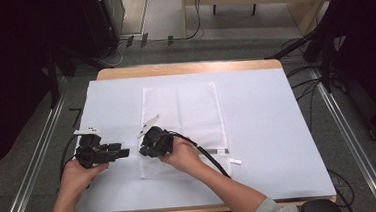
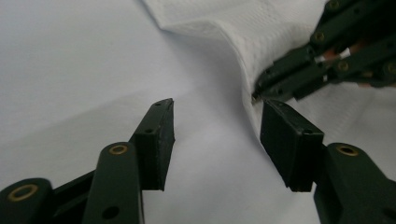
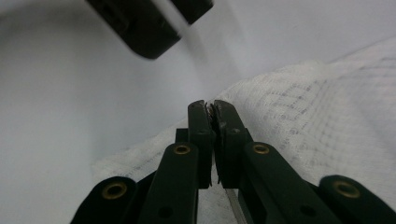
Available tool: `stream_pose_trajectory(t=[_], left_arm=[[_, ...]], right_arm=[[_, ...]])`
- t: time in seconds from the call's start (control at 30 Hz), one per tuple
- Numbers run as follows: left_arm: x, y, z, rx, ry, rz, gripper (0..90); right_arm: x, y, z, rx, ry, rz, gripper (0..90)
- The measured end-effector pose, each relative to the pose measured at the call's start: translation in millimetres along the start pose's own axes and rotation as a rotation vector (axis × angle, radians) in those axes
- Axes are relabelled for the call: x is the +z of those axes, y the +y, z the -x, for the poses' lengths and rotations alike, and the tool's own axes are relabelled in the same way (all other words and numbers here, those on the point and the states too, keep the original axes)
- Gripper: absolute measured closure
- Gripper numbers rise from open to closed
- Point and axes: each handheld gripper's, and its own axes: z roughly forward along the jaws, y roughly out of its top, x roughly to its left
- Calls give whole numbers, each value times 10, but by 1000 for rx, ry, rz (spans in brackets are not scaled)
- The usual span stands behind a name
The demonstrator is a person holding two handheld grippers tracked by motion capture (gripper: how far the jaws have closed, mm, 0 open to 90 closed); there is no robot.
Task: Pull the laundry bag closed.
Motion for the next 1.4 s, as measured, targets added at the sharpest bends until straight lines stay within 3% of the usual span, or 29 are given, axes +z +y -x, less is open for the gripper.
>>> stream_pose_trajectory(t=[0.13,0.27,0.37,0.67,0.87,1.03,1.2,1.4], left_arm=[[44,20,74,37,-23,-16,470],[54,26,122,43,-45,-19,506],[37,53,178,40,-54,-16,582],[172,63,265,76,-68,-83,563],[230,88,319,96,-88,-128,711],[256,104,334,130,-80,-151,762],[285,116,348,165,-77,-178,832],[299,149,334,111,-91,-208,878]], right_arm=[[-58,30,9,-1,-1,11,883],[-112,55,17,4,-10,24,883],[-154,81,2,-2,-7,29,884],[-251,142,-36,-17,20,51,883],[-265,151,-75,-27,62,56,883],[-245,127,-113,-54,97,45,883],[-231,108,-118,-45,107,30,883],[-214,84,-82,-21,111,38,884]])
